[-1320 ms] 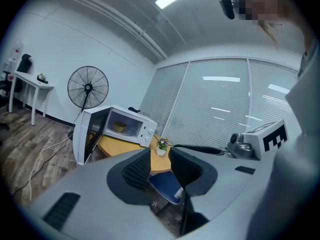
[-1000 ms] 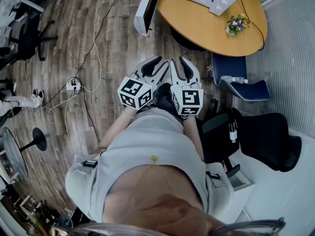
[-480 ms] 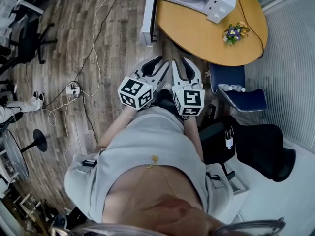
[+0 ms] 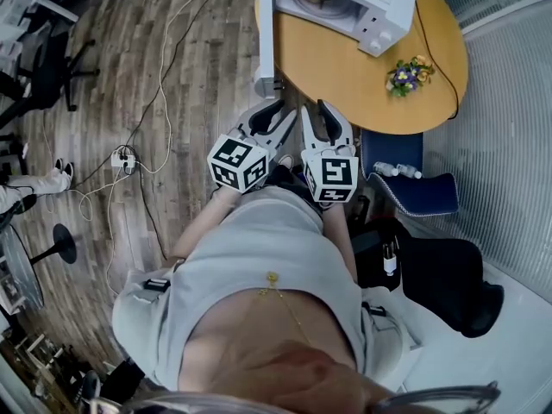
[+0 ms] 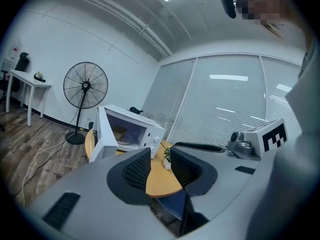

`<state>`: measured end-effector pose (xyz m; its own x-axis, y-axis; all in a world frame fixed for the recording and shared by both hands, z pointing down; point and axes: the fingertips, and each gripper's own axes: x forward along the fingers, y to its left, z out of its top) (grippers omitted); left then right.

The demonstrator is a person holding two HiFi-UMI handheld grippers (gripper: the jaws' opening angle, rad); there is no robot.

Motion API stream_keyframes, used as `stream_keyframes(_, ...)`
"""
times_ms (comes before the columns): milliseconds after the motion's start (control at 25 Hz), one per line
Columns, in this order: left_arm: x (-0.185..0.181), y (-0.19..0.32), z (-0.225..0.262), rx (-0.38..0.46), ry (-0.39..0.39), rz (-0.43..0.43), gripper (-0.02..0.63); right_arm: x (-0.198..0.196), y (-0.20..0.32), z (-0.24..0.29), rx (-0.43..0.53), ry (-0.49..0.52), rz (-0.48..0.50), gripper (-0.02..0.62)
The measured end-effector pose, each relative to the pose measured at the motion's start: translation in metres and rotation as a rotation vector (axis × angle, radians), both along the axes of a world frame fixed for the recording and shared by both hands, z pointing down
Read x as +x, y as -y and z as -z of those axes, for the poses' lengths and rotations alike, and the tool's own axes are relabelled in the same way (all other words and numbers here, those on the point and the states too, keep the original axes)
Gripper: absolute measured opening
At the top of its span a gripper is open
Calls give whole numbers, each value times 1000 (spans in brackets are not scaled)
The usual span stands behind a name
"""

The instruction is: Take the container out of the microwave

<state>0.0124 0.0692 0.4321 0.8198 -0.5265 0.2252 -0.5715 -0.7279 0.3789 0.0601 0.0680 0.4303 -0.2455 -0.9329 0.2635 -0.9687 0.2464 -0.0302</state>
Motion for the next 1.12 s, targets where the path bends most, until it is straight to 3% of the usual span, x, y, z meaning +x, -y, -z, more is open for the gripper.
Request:
stream_keyframes(720,17,25,0,3,-21,49,126,22,24,2,8,-9,21,121)
stream_keyframes(1120,31,43,3,10,-26,-25,126,37,41,1,14,-9,-59,121)
